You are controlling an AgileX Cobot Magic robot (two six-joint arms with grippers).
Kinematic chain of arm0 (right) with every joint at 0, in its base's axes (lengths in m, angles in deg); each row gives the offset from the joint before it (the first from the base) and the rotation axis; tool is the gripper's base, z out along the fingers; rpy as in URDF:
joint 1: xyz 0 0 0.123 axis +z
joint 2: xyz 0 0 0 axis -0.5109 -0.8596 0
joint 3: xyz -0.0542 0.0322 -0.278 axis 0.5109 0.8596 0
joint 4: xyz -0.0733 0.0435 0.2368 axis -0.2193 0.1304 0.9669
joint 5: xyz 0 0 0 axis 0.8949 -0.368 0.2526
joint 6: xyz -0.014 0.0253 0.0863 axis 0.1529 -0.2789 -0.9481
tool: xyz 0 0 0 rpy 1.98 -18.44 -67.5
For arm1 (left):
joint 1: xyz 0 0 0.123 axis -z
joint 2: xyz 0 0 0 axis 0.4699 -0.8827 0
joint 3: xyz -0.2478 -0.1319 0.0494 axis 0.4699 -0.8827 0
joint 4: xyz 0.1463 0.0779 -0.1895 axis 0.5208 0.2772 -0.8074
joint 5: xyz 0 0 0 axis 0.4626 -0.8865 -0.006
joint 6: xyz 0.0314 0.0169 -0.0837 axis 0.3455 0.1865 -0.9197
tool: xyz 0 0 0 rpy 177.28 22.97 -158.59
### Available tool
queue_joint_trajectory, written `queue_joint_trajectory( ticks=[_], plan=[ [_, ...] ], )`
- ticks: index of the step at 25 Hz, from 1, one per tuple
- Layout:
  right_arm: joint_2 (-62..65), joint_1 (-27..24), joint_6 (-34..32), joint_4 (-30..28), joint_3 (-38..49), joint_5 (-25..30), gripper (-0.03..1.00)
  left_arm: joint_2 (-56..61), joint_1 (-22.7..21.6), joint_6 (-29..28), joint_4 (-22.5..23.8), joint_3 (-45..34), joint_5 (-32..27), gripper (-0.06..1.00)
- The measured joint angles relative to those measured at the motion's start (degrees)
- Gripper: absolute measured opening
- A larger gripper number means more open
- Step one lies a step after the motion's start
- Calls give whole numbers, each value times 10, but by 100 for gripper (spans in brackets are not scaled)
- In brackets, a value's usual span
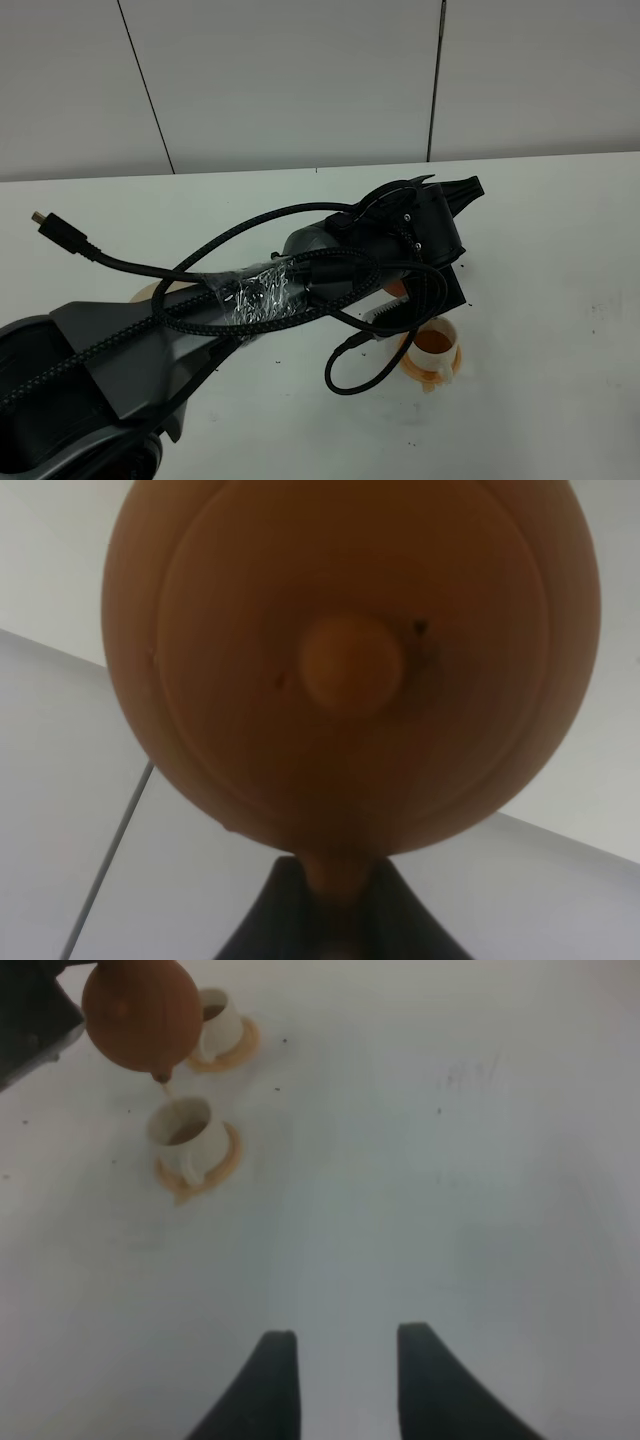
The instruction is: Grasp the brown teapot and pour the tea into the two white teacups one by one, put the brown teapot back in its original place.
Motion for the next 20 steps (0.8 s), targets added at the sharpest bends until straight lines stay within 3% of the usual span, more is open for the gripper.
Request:
queue_joint_trajectory(
  ticks=[20],
  plan=[
    [0, 0, 1, 0, 0, 0, 24, 0, 5, 0, 0, 0, -14, 17]
  ],
)
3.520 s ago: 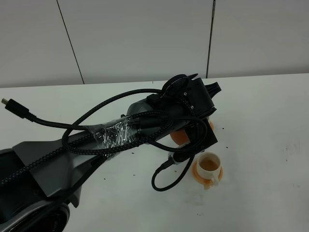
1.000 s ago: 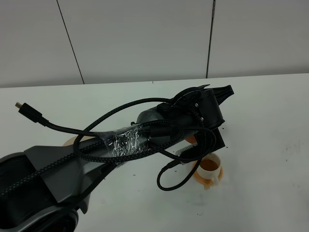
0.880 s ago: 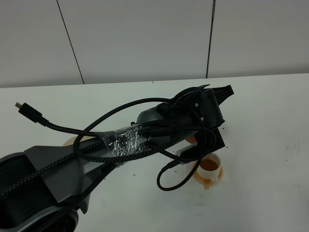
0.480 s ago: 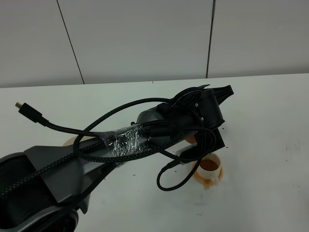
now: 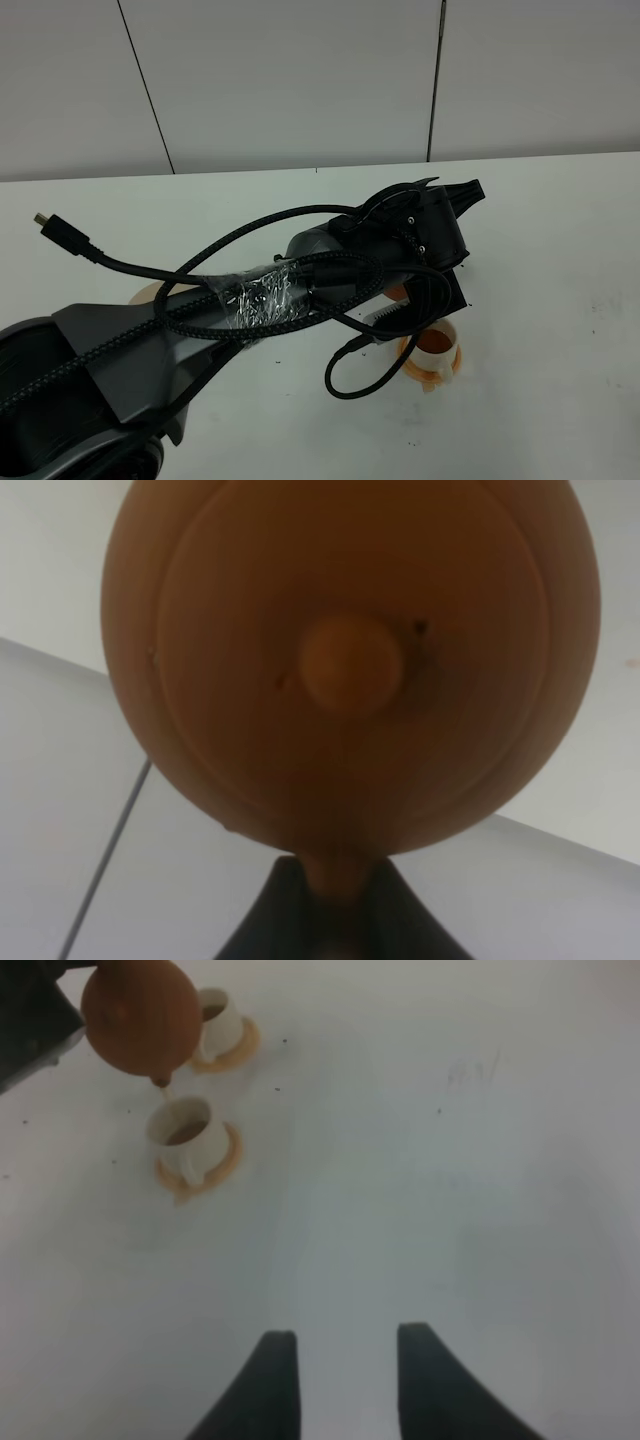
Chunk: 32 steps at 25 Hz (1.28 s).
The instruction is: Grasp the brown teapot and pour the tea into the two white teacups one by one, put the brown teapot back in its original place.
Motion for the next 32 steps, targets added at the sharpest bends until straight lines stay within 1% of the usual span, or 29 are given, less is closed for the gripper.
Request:
queue_joint_trajectory(
  ticks=[5, 32],
  plan=[
    [0, 0, 0, 0, 0, 0, 24, 0, 6, 0, 0, 0, -3, 17],
    [0, 0, 0, 0, 0, -2, 24, 0, 6, 0, 0, 0, -3, 17]
  ],
)
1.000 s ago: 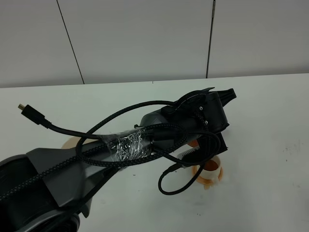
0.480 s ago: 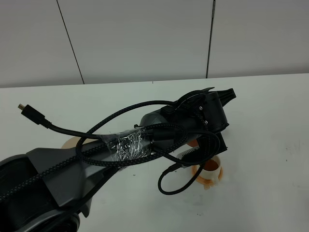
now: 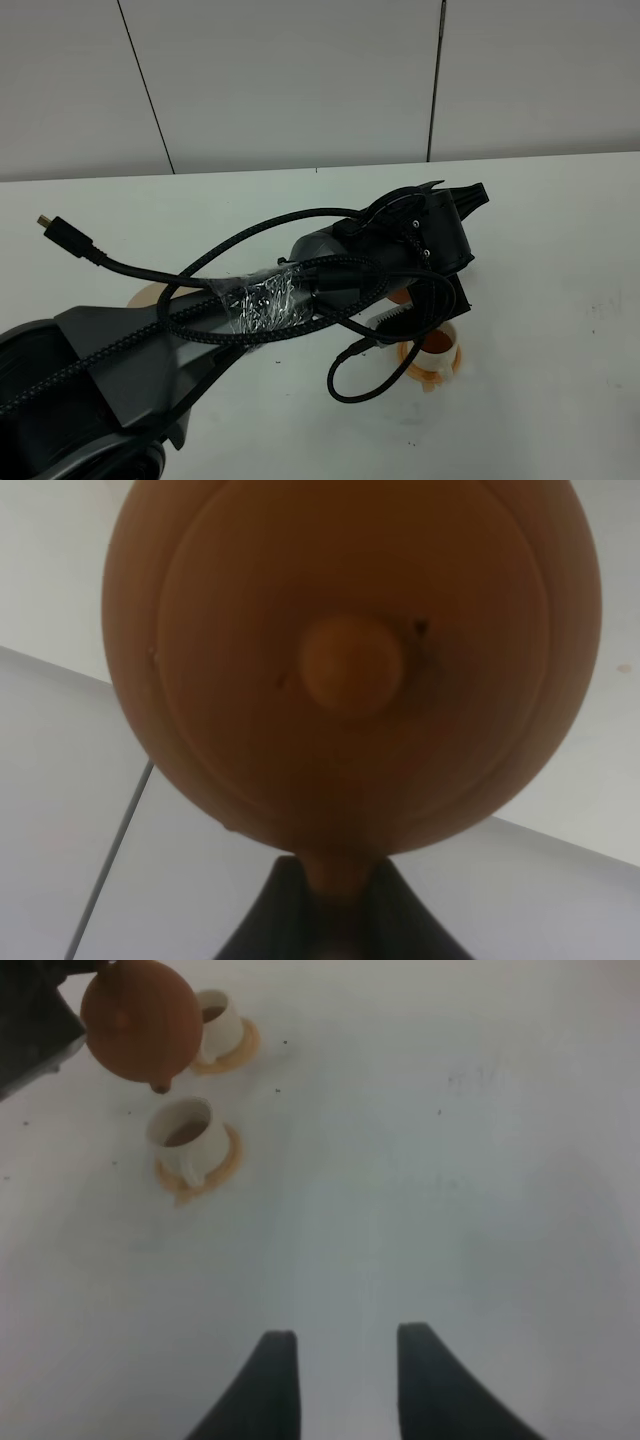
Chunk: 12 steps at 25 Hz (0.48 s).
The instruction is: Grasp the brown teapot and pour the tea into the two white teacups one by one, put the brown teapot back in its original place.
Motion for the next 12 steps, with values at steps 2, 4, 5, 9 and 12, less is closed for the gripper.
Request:
queue_joint_trajectory(
  ticks=[2, 4, 5, 9, 12],
  plan=[
    [0, 0, 0, 0, 0, 0, 24, 0, 0, 0, 0, 0, 0, 17],
    [0, 0, 0, 0, 0, 0, 24, 0, 0, 0, 0, 0, 0, 17],
    [0, 0, 0, 0, 0, 0, 24, 0, 0, 0, 0, 0, 0, 17],
    [0, 0, 0, 0, 0, 0, 24, 0, 0, 1, 0, 0, 0, 17],
    [0, 0, 0, 0, 0, 0, 24, 0, 0, 6, 0, 0, 0, 17]
  ],
)
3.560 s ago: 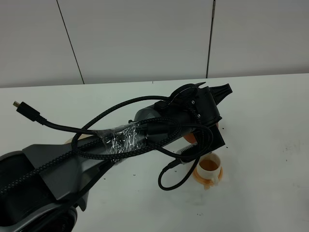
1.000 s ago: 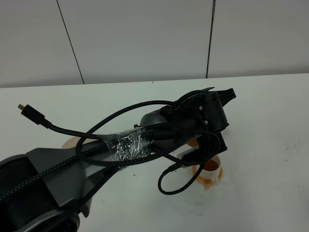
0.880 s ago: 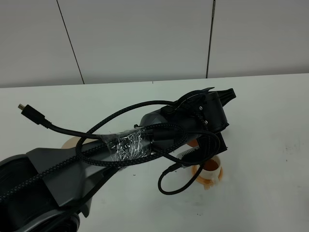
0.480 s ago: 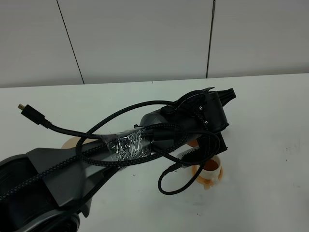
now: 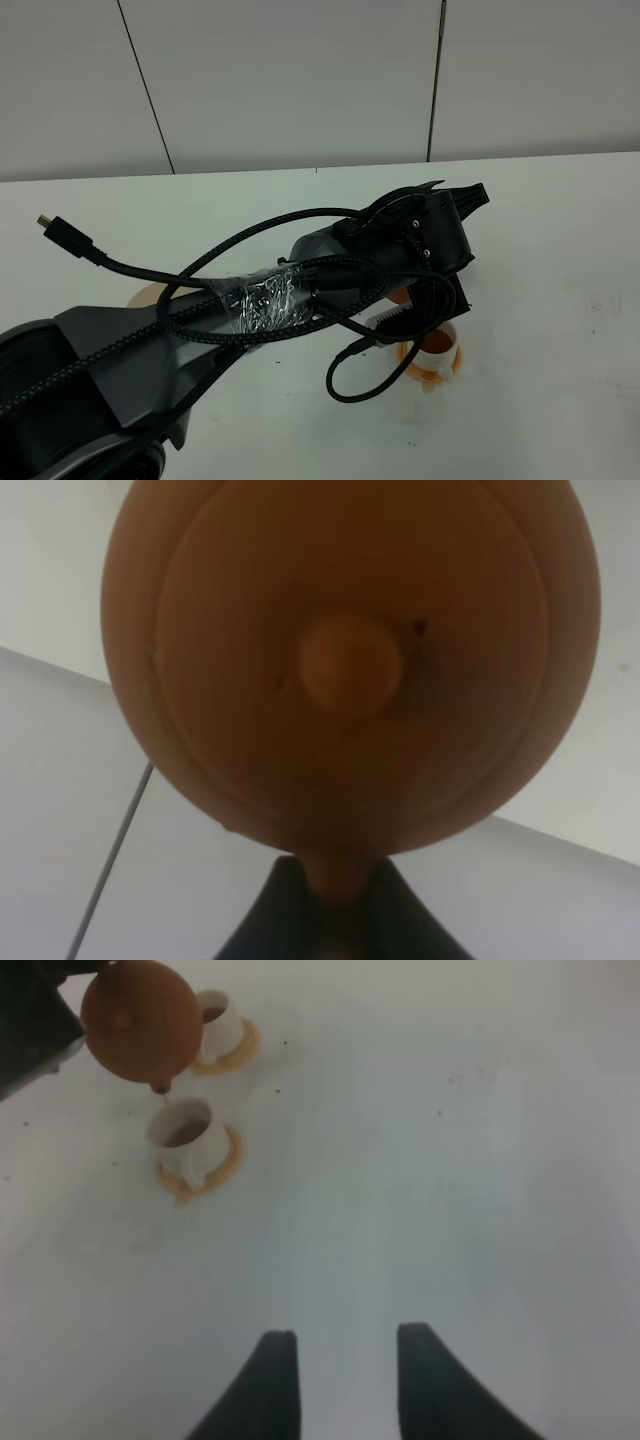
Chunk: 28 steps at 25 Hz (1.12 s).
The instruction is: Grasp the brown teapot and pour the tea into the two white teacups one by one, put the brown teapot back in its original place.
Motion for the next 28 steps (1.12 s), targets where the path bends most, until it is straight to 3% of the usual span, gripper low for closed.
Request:
queue_joint_trajectory(
  ticks=[28],
  plan=[
    [0, 0, 0, 0, 0, 0, 24, 0, 5, 34, 29, 0, 5, 17]
  ],
)
